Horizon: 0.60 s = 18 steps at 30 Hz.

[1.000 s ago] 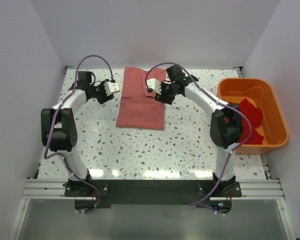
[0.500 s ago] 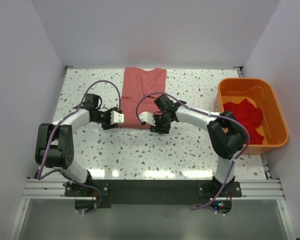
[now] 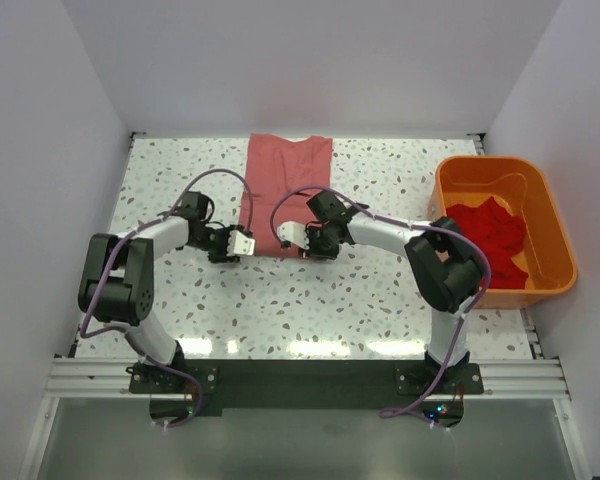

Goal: Fold and stack the t-shirts
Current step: Fold the tshirt

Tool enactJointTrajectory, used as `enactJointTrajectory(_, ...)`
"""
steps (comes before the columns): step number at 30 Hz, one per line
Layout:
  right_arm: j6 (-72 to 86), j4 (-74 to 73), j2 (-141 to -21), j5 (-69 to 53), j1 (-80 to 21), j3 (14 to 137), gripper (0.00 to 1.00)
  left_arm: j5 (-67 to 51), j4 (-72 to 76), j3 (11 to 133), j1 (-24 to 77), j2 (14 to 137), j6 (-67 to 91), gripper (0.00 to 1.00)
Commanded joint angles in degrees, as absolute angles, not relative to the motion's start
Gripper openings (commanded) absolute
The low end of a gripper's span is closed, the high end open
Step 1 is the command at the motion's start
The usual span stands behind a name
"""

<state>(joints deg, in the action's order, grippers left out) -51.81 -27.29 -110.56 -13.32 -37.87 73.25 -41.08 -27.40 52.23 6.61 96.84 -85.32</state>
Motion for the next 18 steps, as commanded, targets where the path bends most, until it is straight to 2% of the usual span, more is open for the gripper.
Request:
enactJointTrajectory(1, -53.17, -25.49, -111.71, -12.31, -37.88, 71.9, 0.22, -39.82, -25.41, 53.17, 7.73, 98.17, -86.14, 0.45)
enactJointTrajectory(2, -53.17, -25.4, -111.71, -12.3, -37.88, 71.81, 0.13, -39.64, -25.23, 53.43, 8.0, 98.43, -86.05, 0.4)
enactJointTrajectory(3, -53.26, -25.49, -111.62, -12.3, -37.88, 71.89, 0.09, -39.29, -25.31, 53.61, 8.09, 98.87, -85.96, 0.35)
enactJointTrajectory(4, -53.09, -25.58, -111.62, -12.3, -37.88, 72.24, 0.02, -38.59, -25.49, 53.79, 8.09, 98.96, -85.96, 0.24)
enactJointTrajectory(8, -51.77, -26.71, -110.13, -13.0, -37.62, 74.53, 0.0, -38.49, -26.54, 54.58, 7.91, 97.57, -84.99, 0.03)
enactJointTrajectory(10, -51.16, -28.81, -108.64, -13.79, -37.09, 76.89, 0.0, -40.59, -26.98, 55.02, 7.56, 94.84, -83.5, 0.0)
enactJointTrajectory(18, -52.82, -38.4, -103.54, -16.79, -34.19, 86.03, 0.0, -44.12, -32.87, 63.01, 7.21, 88.69, -77.44, 0.0)
